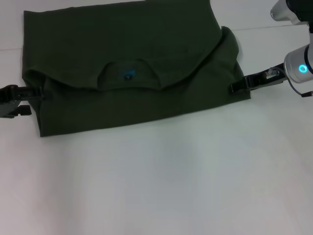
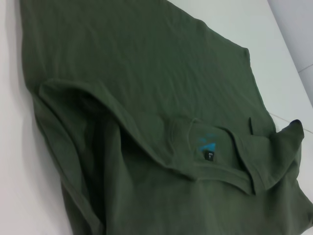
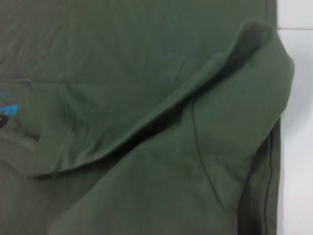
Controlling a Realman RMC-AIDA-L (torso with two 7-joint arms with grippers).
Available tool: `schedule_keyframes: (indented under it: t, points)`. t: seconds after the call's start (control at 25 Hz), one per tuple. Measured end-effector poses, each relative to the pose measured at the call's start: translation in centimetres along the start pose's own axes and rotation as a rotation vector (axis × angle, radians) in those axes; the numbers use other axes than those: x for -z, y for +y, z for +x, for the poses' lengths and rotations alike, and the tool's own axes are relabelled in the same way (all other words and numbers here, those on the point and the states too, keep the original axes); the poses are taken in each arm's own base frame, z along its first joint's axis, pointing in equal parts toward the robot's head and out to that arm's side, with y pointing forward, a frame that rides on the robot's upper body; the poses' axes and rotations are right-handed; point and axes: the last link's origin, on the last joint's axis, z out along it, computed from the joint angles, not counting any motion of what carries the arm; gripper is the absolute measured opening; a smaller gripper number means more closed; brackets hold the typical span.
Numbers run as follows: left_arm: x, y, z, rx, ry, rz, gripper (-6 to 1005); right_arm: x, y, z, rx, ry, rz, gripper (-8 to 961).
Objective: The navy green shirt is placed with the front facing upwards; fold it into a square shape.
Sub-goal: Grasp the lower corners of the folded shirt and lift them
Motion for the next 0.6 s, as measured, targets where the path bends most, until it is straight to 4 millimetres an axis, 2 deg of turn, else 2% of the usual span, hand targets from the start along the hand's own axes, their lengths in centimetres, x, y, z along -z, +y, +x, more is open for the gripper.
schedule_keyframes:
  t: [0.6]
  points:
    - [0.0, 0.0, -0.1, 0.002, -0.001, -0.002, 946, -0.8, 1.0, -0.5, 0.000, -0.038, -0.012, 747]
